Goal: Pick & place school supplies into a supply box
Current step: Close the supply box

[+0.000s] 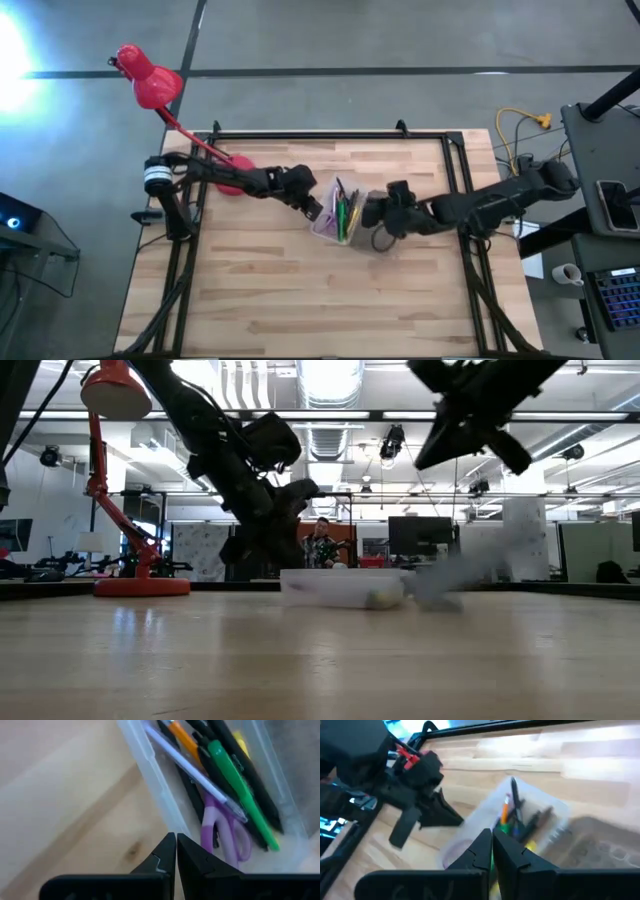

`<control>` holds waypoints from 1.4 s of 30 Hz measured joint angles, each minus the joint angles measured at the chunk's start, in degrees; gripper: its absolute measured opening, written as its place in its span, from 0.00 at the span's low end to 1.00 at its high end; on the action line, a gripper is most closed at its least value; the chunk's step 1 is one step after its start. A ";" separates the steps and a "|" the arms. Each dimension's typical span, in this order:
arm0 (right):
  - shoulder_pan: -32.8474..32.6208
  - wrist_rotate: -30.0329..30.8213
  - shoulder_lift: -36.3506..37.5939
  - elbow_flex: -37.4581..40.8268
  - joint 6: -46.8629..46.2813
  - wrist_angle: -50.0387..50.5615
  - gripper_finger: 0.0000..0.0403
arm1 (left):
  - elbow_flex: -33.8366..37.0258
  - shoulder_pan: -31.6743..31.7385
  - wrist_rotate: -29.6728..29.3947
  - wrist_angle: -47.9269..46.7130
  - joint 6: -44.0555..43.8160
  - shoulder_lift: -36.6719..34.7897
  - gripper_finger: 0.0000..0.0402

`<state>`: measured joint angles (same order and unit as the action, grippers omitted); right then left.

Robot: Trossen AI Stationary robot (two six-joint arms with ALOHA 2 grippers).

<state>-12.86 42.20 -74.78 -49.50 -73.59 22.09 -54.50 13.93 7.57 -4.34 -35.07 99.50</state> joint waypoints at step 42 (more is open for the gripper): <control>-11.02 -7.50 4.42 30.06 -46.80 -4.35 0.02 | 2.39 -1.88 -2.14 -0.81 -1.04 0.00 0.00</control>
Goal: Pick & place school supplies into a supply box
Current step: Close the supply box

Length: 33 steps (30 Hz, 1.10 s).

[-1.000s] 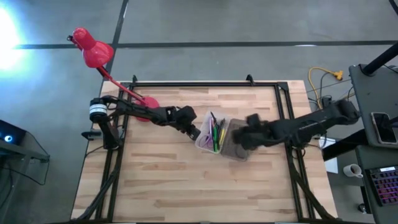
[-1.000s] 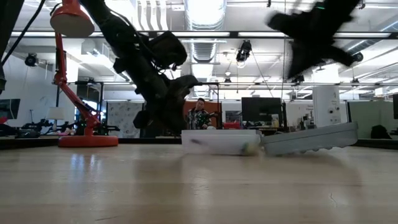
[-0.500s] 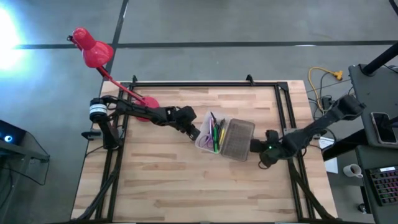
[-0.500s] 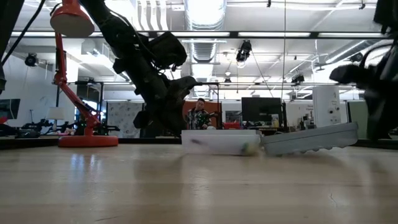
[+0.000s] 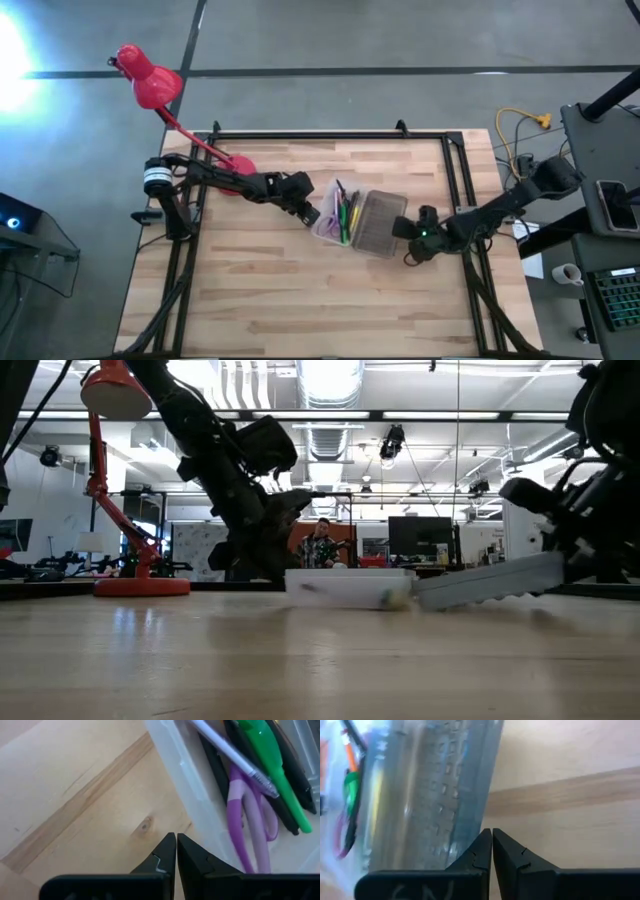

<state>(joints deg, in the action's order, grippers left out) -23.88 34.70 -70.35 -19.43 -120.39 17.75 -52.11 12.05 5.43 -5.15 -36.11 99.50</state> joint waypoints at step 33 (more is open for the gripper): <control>10.72 5.76 -0.19 -20.38 38.02 -2.78 0.02 | -0.27 -1.21 0.20 4.14 -2.38 0.00 0.00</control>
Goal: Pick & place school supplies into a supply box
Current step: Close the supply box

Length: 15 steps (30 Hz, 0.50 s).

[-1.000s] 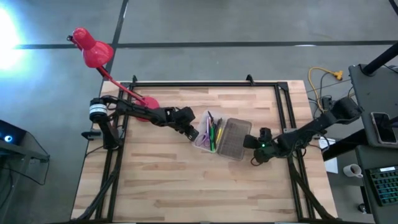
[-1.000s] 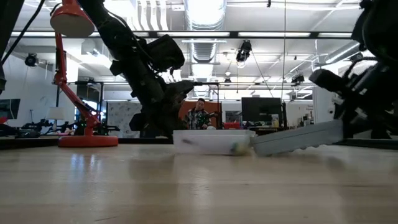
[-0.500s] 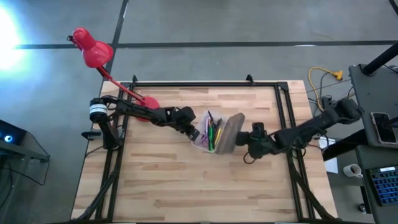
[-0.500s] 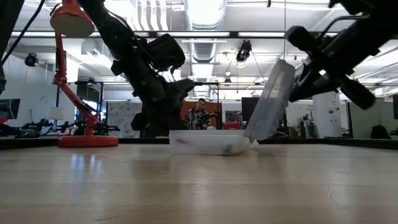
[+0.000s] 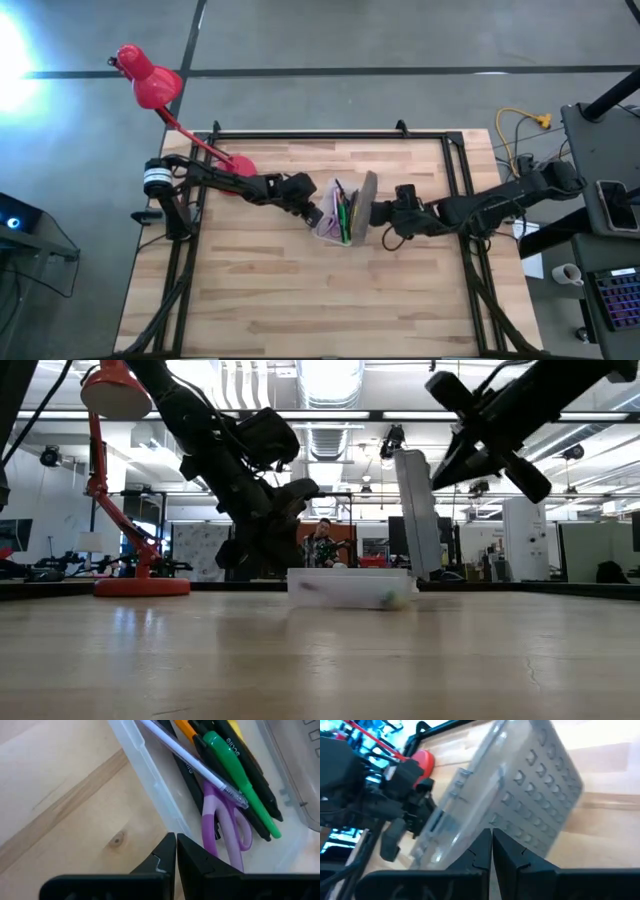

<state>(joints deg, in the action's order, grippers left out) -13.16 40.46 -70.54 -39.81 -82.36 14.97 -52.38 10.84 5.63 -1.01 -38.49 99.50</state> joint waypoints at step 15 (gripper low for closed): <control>2.55 -14.43 -24.10 -4.88 2.58 -18.09 0.02 | 0.15 -0.83 -0.63 -0.23 -1.40 0.00 0.00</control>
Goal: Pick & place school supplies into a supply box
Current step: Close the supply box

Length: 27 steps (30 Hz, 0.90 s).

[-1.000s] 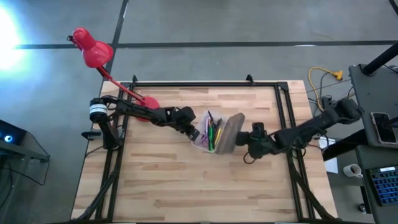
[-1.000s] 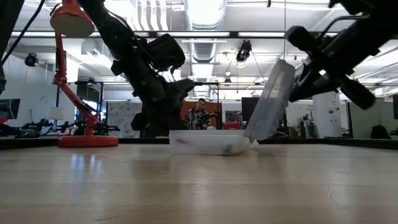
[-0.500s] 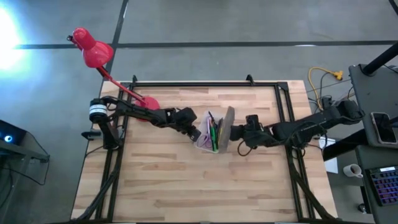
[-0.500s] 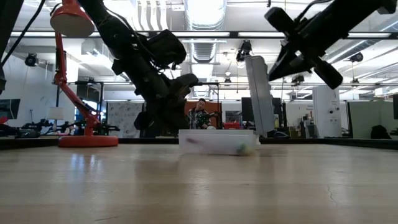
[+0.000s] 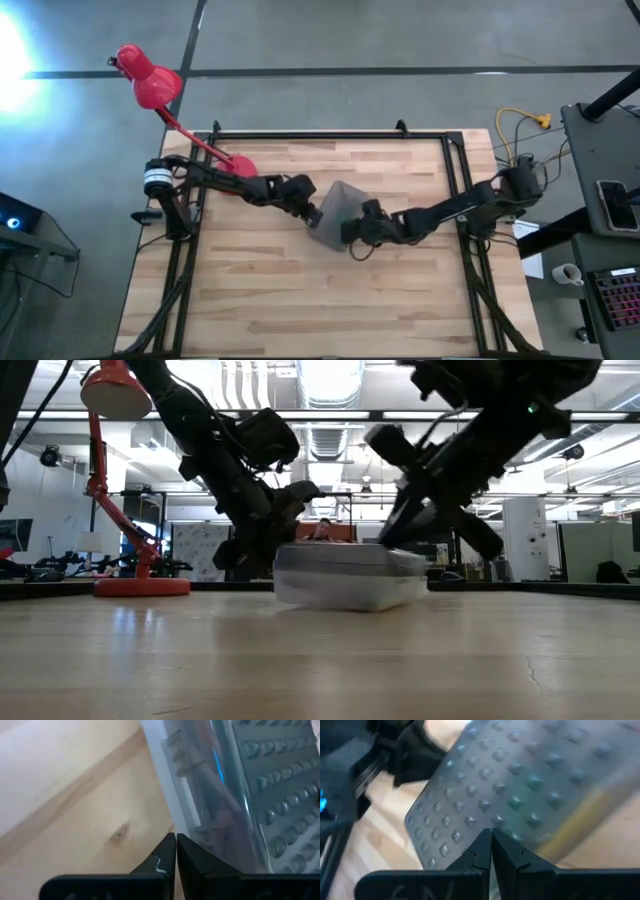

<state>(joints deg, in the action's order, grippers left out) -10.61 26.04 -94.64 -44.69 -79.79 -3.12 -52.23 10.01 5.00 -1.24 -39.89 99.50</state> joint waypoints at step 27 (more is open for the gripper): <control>2.14 -7.46 2.92 -8.70 10.01 16.49 0.02 | -0.78 -11.45 -4.85 0.15 -4.19 0.33 0.00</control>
<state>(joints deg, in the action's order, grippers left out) -8.47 18.58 -91.72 -53.39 -69.78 13.38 -53.02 -1.44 0.15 -1.09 -44.07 99.84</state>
